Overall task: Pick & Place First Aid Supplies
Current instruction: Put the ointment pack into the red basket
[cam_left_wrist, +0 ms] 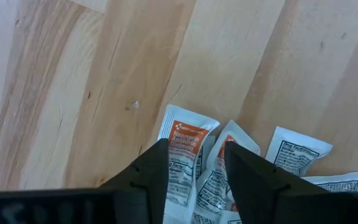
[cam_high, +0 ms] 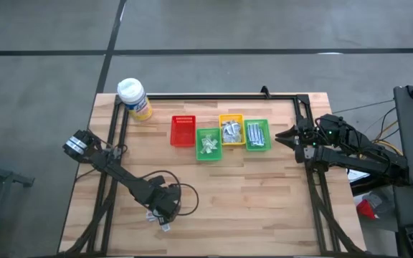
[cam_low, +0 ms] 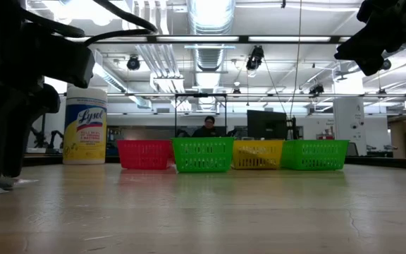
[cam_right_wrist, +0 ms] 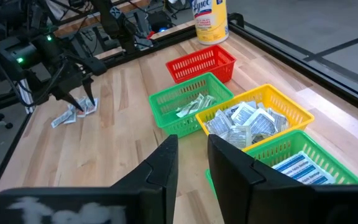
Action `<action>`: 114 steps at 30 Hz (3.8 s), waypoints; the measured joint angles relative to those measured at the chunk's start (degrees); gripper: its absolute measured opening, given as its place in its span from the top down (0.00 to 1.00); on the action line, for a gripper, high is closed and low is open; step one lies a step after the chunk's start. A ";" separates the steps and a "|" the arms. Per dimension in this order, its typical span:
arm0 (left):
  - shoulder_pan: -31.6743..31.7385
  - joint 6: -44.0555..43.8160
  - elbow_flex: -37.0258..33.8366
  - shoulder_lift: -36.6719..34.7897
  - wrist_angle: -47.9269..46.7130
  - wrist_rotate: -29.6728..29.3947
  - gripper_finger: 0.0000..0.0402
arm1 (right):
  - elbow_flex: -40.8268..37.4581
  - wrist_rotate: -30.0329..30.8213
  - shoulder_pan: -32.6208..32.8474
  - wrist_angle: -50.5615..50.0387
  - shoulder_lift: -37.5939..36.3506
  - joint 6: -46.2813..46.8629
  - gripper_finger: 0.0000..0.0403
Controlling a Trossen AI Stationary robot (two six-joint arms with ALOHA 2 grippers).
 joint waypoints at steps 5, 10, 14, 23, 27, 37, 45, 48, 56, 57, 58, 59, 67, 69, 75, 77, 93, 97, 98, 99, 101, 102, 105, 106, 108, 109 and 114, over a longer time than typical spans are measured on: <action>0.09 -0.04 -0.02 0.03 0.01 -0.12 0.65 | 0.00 -0.02 0.00 0.00 0.01 0.00 0.80; 0.09 -0.04 -0.07 0.08 0.36 -0.35 0.71 | 0.00 -0.02 0.00 0.00 0.01 0.00 0.82; 0.11 0.02 -0.11 0.16 0.34 -0.43 0.78 | 0.00 -0.01 0.00 0.01 0.00 0.00 0.83; 0.15 0.04 -0.66 0.19 0.62 -0.60 0.92 | 0.00 -0.02 -0.02 0.00 0.01 0.00 0.80; 0.15 -0.02 -0.66 0.19 0.64 -0.61 0.97 | 0.00 -0.02 -0.02 0.01 0.00 0.00 0.79; 0.18 -0.06 -0.52 0.08 0.58 -0.59 1.00 | 0.00 -0.01 -0.01 0.01 0.00 0.00 0.81; 0.18 -0.06 -0.48 0.04 0.58 -0.59 1.00 | 0.00 -0.01 -0.01 0.01 0.00 0.00 0.83; 0.18 -0.04 -0.46 -0.25 0.51 -0.57 1.00 | 0.00 -0.01 -0.01 0.00 0.00 0.00 0.82; 0.20 0.02 1.12 -2.68 -2.90 -0.57 1.00 | 0.00 0.00 -0.02 0.00 0.00 0.00 0.79; 0.24 0.02 1.21 -3.20 -3.05 -0.58 1.00 | 0.00 -0.02 -0.01 0.00 0.00 0.00 0.79; 0.26 0.02 1.28 -3.84 -3.32 -0.67 1.00 | 0.00 -0.02 -0.02 0.01 0.00 0.00 0.79; 0.30 0.02 1.34 -4.45 -3.70 -0.94 1.00 | 0.00 -0.02 -0.02 0.00 0.01 0.00 0.79; 0.75 -0.03 1.40 -5.21 -3.59 -2.35 0.99 | 0.00 -0.02 -0.02 0.02 0.00 0.00 0.81; 1.07 -0.43 1.16 -4.98 -3.58 -2.79 0.97 | 0.00 -0.01 -0.02 0.02 0.01 0.00 0.82; 3.06 1.88 1.00 -4.95 -3.66 -4.76 0.84 | 0.00 0.00 -0.02 0.02 0.00 -0.02 0.83; 4.18 3.27 0.85 -4.95 -3.63 -4.94 0.79 | 0.00 -0.02 0.00 0.02 0.00 0.00 0.82; 6.89 5.81 -6.56 -4.91 4.03 6.16 0.70 | 0.00 -0.02 0.00 0.02 0.00 -0.01 0.80; 7.06 6.08 -6.67 -4.91 4.17 6.16 0.70 | 0.00 -0.02 0.00 0.02 0.00 -0.02 0.81; 7.18 6.30 -6.67 -4.91 4.26 6.16 0.70 | 0.00 -0.02 -0.02 0.02 0.00 -0.02 0.82; 7.29 6.58 -6.67 -4.91 4.40 6.17 0.70 | 0.00 -0.02 -0.01 0.02 0.00 -0.02 0.82; 7.77 7.54 -7.11 -4.91 5.84 6.62 0.70 | 0.00 -0.02 -0.02 0.02 0.00 -0.02 0.83; 8.15 7.72 -7.55 -4.91 7.07 7.70 0.70 | 0.00 -0.02 0.00 0.00 0.00 -0.02 0.83; 9.35 7.80 -8.84 -4.97 9.01 11.48 0.70 | 0.00 -0.02 0.00 0.02 0.02 -0.02 0.83; 9.75 7.78 -9.19 -5.04 9.38 12.31 0.70 | 0.00 -0.01 -0.01 0.02 0.00 -0.02 0.82; 10.51 7.87 -9.65 -5.10 9.49 13.22 0.70 | 0.00 -0.01 -0.02 0.02 0.00 -0.02 0.81; 10.93 7.89 -9.82 -5.17 9.59 13.63 0.70 | 0.00 -0.01 0.00 0.02 0.01 -0.02 0.81; 13.13 9.26 -10.30 -5.68 10.60 17.96 0.70 | 0.00 -0.02 0.00 0.02 0.00 -0.02 0.79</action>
